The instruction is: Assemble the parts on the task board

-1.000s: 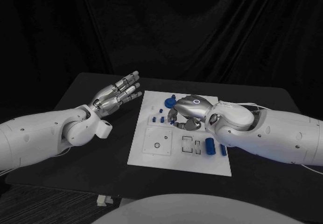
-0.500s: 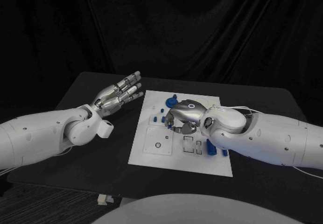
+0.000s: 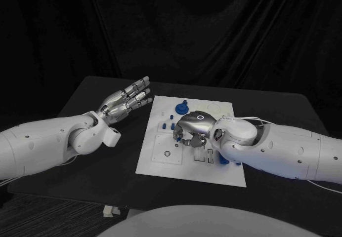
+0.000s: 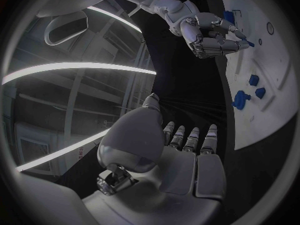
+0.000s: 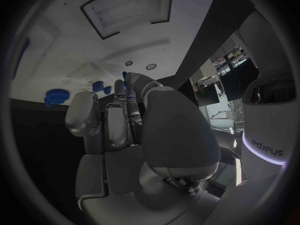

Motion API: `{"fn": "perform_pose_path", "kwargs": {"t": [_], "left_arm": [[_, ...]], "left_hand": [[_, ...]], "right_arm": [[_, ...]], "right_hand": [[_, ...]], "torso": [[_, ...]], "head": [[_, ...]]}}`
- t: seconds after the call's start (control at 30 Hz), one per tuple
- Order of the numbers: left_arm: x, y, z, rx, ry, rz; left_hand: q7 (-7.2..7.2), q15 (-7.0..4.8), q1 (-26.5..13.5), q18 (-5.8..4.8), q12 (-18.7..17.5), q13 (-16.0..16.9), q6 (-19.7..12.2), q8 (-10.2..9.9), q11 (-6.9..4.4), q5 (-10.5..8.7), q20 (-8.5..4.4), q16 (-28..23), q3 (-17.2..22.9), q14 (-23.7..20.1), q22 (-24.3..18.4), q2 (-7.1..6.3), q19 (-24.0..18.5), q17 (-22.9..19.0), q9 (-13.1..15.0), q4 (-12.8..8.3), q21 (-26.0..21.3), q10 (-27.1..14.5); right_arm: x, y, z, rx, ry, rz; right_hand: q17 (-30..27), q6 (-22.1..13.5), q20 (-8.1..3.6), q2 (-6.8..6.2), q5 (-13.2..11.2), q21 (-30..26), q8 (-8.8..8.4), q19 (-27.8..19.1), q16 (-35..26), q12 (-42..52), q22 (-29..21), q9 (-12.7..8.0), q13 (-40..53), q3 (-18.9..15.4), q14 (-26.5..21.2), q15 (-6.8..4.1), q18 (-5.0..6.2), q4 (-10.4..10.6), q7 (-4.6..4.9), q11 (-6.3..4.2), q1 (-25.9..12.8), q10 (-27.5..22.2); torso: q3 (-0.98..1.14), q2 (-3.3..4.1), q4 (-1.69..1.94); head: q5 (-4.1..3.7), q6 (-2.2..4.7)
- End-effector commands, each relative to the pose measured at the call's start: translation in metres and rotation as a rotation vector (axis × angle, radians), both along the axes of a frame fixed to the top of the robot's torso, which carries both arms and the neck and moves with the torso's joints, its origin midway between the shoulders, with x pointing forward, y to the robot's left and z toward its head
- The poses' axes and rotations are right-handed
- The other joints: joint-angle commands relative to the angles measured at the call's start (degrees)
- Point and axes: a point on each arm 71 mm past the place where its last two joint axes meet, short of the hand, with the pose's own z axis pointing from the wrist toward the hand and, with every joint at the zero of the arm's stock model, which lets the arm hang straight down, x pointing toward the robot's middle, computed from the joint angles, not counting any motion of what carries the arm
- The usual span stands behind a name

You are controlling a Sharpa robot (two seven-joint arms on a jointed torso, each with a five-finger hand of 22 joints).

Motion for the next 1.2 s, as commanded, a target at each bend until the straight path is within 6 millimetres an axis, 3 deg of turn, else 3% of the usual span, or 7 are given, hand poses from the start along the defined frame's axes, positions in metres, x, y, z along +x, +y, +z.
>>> {"fn": "perform_pose_path", "kwargs": {"t": [0.03,1.2], "left_arm": [[-0.002,0.0,0.01,-0.106,-0.12,0.005],[-0.005,0.0,0.003,-0.106,-0.097,-0.003]], "left_hand": [[0.5,-0.46,0.5,0.97,0.5,-0.4,-0.1,-0.7,0.45,1.16,-0.05,-0.6,0.7,-0.1,0.2,0.3,-0.2,-0.4,-0.3,-1.0,-0.4,-0.5],[0.58,-0.09,0.8,0.94,0.6,-0.4,-0.2,-0.7,0.76,1.71,0.35,-0.6,0.8,-0.1,0.2,0.54,-0.1,-0.4,-0.4,-1.4,-0.4,-0.5]], "right_arm": [[-0.001,0.001,-0.003,-0.012,0.011,-0.008],[-0.003,0.0,-0.014,-0.05,0.046,-0.022]], "right_hand": [[-0.3,0.5,0.16,1.9,0.7,0.6,1.01,0.2,0.2,-0.5,9.1,1.9,-0.2,0.7,0.6,0.19,-0.2,-0.3,0.43,-0.2,-0.3,0.5],[-0.5,0.4,0.19,1.96,1.0,0.2,0.9,0.0,0.1,-0.6,9.0,1.9,-0.3,0.7,0.5,0.23,-0.12,-0.3,0.49,-0.15,-0.3,0.6]], "torso": [[0.02,0.05,-0.02],[0.03,0.0,-0.01]], "head": [[0.14,0.0],[-0.19,0.0]]}}
